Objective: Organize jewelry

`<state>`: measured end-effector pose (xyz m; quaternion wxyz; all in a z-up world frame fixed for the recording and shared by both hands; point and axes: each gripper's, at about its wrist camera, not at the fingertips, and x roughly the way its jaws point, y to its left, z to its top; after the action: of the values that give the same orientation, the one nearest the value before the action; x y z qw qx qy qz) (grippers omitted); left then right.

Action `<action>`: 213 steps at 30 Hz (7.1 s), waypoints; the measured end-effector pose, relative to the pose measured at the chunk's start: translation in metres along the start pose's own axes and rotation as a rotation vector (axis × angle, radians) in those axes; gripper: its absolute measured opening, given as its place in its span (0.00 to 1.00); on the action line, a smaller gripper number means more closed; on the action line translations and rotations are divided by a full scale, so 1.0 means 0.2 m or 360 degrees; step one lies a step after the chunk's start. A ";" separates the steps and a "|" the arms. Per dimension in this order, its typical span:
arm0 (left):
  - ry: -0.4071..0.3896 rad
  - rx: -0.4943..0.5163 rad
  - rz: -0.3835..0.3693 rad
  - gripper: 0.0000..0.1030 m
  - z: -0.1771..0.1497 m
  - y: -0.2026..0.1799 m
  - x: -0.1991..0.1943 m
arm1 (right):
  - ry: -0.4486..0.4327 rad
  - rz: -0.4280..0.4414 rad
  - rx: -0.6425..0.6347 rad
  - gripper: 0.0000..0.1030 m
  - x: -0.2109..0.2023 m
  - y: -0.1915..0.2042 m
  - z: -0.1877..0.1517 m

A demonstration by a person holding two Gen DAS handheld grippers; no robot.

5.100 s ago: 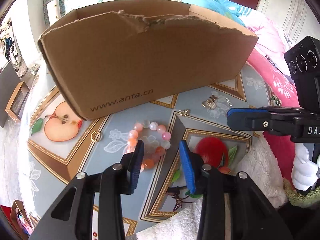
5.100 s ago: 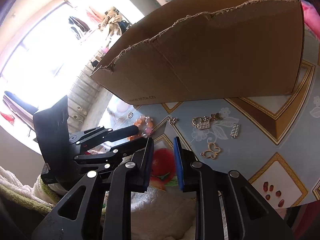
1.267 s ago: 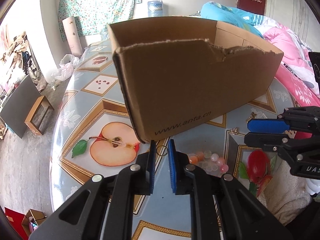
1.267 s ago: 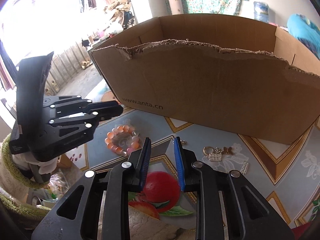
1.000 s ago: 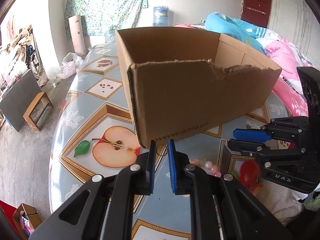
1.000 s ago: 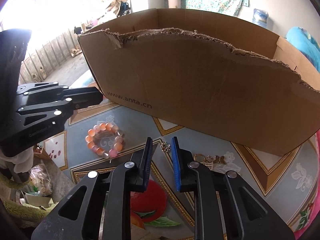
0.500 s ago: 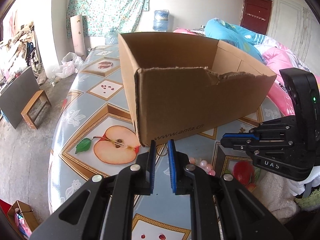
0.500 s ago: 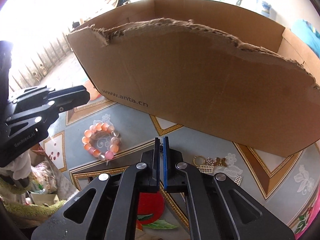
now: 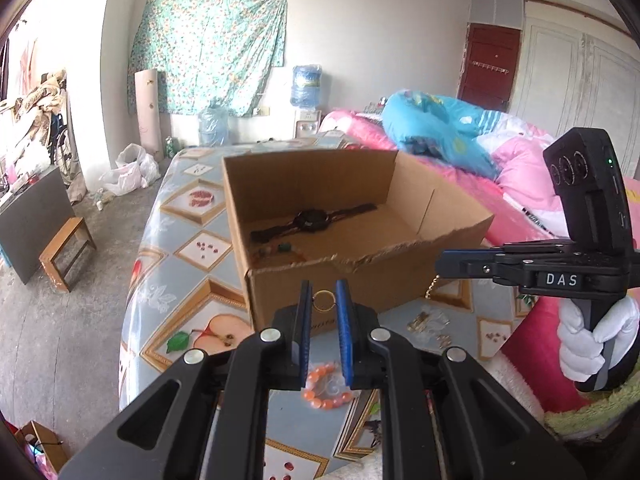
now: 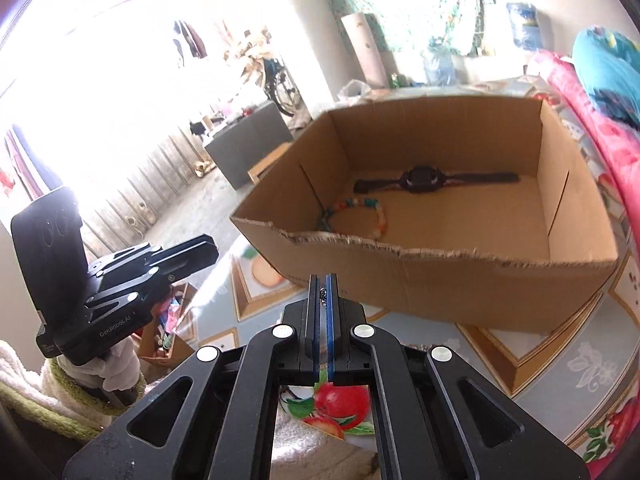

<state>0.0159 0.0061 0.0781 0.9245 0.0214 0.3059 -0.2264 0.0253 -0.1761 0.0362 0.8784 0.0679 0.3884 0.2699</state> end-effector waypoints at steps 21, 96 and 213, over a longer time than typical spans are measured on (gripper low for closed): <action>0.0574 0.0151 -0.0175 0.11 0.60 -0.02 0.87 | 0.0293 -0.0054 0.0138 0.01 0.24 -0.46 0.55; 0.0120 -0.0118 -0.0371 0.44 0.06 -0.08 0.20 | -0.0039 -0.0129 0.0246 0.24 -0.28 -0.30 -0.07; 0.0373 -0.0060 0.0117 0.45 -0.22 -0.16 0.39 | -0.0024 -0.0339 0.0342 0.45 -0.26 -0.26 -0.54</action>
<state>0.0331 -0.0468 0.0016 0.8903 0.0417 0.4151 -0.1825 -0.0590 -0.2576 -0.0233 0.8927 0.1219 0.4135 0.1314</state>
